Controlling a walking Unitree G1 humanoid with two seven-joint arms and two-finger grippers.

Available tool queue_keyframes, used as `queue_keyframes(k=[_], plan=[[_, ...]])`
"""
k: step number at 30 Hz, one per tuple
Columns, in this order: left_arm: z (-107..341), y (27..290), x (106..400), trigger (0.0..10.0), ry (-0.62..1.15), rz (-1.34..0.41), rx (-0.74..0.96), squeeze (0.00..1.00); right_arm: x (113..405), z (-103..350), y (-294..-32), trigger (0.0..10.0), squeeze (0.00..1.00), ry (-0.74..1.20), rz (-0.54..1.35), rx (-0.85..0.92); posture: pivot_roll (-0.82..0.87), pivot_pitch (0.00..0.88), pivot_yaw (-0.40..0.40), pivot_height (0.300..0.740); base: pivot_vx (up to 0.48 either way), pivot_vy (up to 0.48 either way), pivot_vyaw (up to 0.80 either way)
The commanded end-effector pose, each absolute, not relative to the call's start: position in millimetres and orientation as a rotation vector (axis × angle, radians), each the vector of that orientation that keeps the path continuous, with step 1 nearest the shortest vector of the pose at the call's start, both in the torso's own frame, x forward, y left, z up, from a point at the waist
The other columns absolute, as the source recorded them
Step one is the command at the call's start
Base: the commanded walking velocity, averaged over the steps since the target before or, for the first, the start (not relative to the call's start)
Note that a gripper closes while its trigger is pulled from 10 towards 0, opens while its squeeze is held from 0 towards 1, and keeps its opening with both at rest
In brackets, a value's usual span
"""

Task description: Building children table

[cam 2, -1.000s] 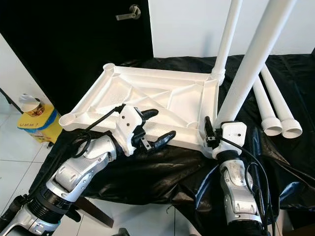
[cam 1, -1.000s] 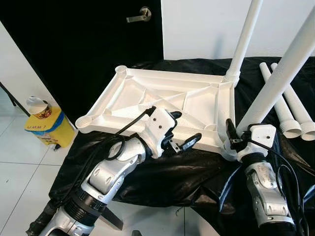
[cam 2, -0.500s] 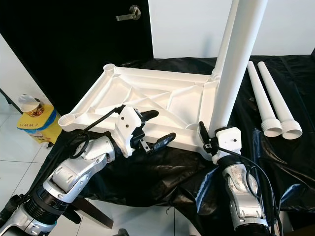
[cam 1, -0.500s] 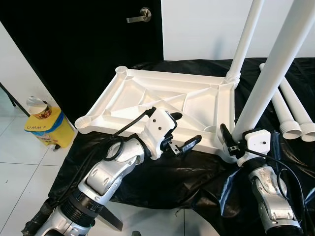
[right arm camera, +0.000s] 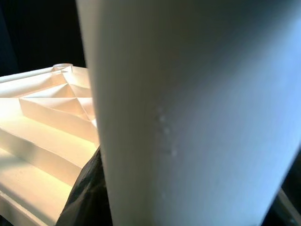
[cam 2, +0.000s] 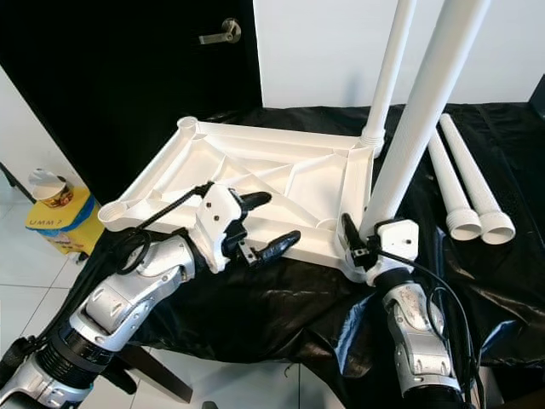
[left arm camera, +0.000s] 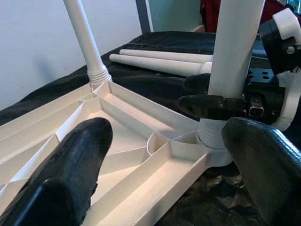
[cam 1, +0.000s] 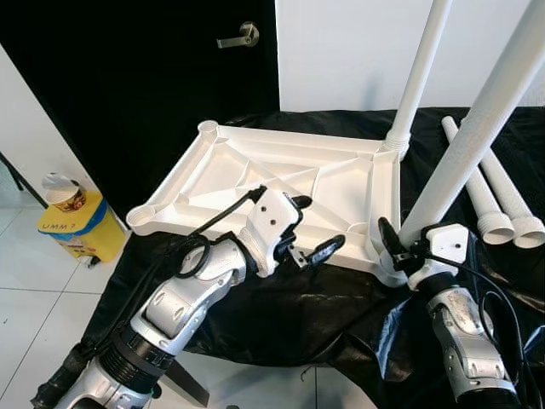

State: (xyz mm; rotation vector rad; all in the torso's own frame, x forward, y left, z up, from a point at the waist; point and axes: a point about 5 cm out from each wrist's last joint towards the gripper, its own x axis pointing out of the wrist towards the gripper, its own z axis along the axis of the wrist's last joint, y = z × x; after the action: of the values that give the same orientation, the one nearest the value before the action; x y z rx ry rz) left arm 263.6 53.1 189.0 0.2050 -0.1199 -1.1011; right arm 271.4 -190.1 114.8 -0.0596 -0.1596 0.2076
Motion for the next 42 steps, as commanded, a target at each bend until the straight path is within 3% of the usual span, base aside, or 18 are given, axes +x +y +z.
queue_keyframes(k=[1, 16, 27, 37, 42], plan=[[191.9, 51.9, 255.7, 10.0, -0.109, -1.300, 0.242, 0.00, 267.9, 92.8, -188.2, 10.0, 0.00, -0.040, 0.199, 0.001, -0.03, 0.000, 0.054, 0.740, 0.000, 0.000, 0.00], [194.9, 55.0, 255.6, 10.0, -0.116, -1.277, 0.247, 0.00, 267.4, 82.5, -190.9, 10.0, 0.00, 0.045, 0.087, 0.094, -0.03, 0.000, 0.041, 0.740, 0.000, 0.000, 0.00], [196.2, 55.5, 257.8, 10.0, -0.123, -1.262, 0.247, 0.00, 261.7, 85.0, -185.4, 10.0, 0.00, 0.012, 0.029, 0.037, -0.03, 0.000, 0.026, 0.740, 0.000, 0.000, 0.00], [197.5, 57.0, 255.7, 10.0, -0.126, -1.241, 0.233, 0.00, 253.8, 92.4, -189.8, 10.0, 0.00, -0.079, -0.357, 0.078, -0.01, 0.010, 0.008, 0.740, 0.000, 0.000, 0.00], [197.0, 57.9, 255.3, 10.0, -0.123, -1.238, 0.232, 0.00, 254.5, 93.2, -184.7, 10.0, 0.00, -0.079, -0.354, 0.098, -0.01, 0.015, 0.008, 0.740, 0.000, 0.000, 0.00]])
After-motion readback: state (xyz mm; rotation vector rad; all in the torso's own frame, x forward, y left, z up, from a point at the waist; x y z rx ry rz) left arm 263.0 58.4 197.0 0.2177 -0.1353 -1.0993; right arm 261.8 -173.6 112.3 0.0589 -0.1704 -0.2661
